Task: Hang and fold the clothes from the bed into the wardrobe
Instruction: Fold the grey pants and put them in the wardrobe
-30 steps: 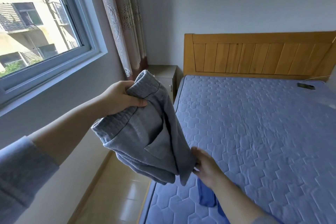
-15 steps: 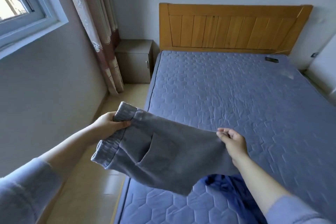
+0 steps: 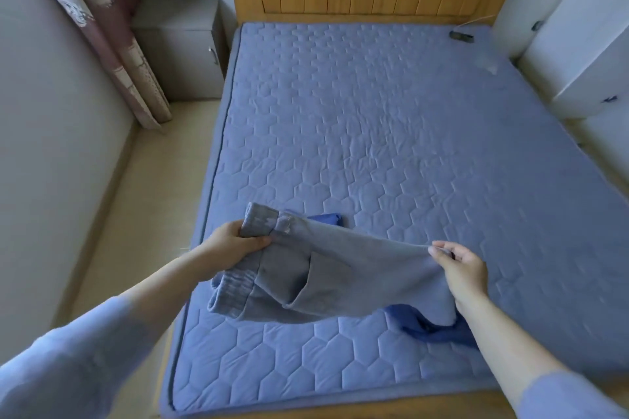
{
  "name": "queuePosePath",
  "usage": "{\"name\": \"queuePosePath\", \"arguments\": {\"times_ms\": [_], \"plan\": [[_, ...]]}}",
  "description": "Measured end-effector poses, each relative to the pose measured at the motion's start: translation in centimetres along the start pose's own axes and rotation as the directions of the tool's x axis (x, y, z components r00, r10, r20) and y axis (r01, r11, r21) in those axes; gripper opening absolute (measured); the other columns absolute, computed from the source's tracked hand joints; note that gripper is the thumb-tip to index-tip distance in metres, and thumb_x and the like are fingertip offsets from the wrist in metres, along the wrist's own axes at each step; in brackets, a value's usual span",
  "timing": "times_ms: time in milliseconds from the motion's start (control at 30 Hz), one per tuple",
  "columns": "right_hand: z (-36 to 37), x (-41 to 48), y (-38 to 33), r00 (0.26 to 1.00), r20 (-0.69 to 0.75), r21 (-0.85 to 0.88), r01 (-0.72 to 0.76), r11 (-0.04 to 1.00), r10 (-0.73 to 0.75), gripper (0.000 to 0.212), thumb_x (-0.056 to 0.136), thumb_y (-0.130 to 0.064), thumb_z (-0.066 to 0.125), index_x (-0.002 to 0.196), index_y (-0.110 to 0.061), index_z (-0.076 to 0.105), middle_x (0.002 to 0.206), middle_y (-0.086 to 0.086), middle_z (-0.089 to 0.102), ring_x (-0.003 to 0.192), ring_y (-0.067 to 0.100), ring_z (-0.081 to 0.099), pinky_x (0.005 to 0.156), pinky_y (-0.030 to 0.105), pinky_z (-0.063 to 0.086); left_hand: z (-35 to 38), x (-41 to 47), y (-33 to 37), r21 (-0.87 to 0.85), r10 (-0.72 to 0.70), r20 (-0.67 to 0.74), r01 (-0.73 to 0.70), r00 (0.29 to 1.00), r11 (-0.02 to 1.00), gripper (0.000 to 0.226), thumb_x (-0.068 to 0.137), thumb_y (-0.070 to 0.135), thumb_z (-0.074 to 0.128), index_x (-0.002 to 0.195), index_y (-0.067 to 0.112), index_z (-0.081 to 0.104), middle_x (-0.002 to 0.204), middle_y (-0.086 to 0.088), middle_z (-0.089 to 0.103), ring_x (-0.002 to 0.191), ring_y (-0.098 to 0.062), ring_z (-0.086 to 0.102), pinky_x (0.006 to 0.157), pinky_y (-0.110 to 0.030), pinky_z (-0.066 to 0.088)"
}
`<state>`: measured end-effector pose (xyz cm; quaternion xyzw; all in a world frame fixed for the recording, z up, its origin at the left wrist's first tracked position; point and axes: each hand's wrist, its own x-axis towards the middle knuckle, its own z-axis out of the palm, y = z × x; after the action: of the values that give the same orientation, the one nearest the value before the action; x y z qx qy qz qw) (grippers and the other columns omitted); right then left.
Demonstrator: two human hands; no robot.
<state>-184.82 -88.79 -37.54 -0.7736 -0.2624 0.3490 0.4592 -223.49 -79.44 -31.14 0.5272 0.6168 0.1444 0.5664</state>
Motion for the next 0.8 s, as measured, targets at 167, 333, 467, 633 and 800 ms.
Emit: {"name": "queuePosePath", "arguments": {"times_ms": [167,333,467,633,800], "plan": [[-1.4,1.8,1.8,0.999,0.028,-0.07,-0.019,0.997,0.021,0.009,0.086,-0.014,0.072,0.094,-0.016,0.07,0.091,0.0,0.067,0.088,0.016,0.061,0.081,0.027,0.042,3.2,0.0,-1.8,-0.029,-0.073,0.009,0.073,0.997,0.997,0.025,0.081,0.034,0.077,0.1,0.019,0.072,0.095,-0.001,0.076,0.089,-0.02,0.072,0.088,-0.041,0.057],[2.7,2.9,3.8,0.991,0.125,-0.182,-0.032,0.983,0.055,0.007,0.085,-0.014,0.072,0.091,-0.017,0.069,0.091,0.003,0.069,0.085,0.018,0.063,0.078,0.028,0.044,3.0,-0.8,-6.2,-0.075,-0.195,-0.039,0.192,0.98,0.979,0.027,0.084,0.03,0.075,0.105,0.014,0.07,0.102,-0.007,0.074,0.094,-0.026,0.07,0.092,-0.045,0.055],[8.2,3.2,6.6,0.967,0.232,-0.276,-0.037,0.96,0.104,0.008,0.083,-0.014,0.073,0.088,-0.017,0.069,0.093,0.005,0.071,0.089,0.021,0.063,0.084,0.036,0.048,2.2,-1.4,-11.6,-0.113,-0.303,-0.085,0.293,0.949,0.949,0.03,0.085,0.028,0.073,0.11,0.012,0.067,0.105,-0.008,0.072,0.097,-0.027,0.068,0.092,-0.046,0.054],[16.1,2.9,9.4,0.939,0.328,-0.353,0.017,0.935,0.107,0.005,0.084,-0.014,0.073,0.086,-0.017,0.07,0.089,0.003,0.071,0.081,0.015,0.062,0.075,0.028,0.045,1.5,-2.2,-19.1,-0.189,-0.393,-0.189,0.36,0.9,0.914,0.026,0.086,0.021,0.073,0.111,0.016,0.066,0.105,-0.003,0.071,0.098,-0.022,0.067,0.091,-0.042,0.054],[24.9,3.2,10.4,0.904,0.425,-0.397,0.133,0.908,0.053,0.004,0.087,-0.012,0.069,0.09,-0.014,0.07,0.094,0.003,0.07,0.086,0.013,0.06,0.073,0.022,0.04,0.2,-1.6,-25.9,-0.314,-0.456,-0.28,0.368,0.845,0.875,0.025,0.087,0.021,0.071,0.112,0.021,0.065,0.105,0.0,0.07,0.101,-0.021,0.065,0.091,-0.041,0.053]]}}
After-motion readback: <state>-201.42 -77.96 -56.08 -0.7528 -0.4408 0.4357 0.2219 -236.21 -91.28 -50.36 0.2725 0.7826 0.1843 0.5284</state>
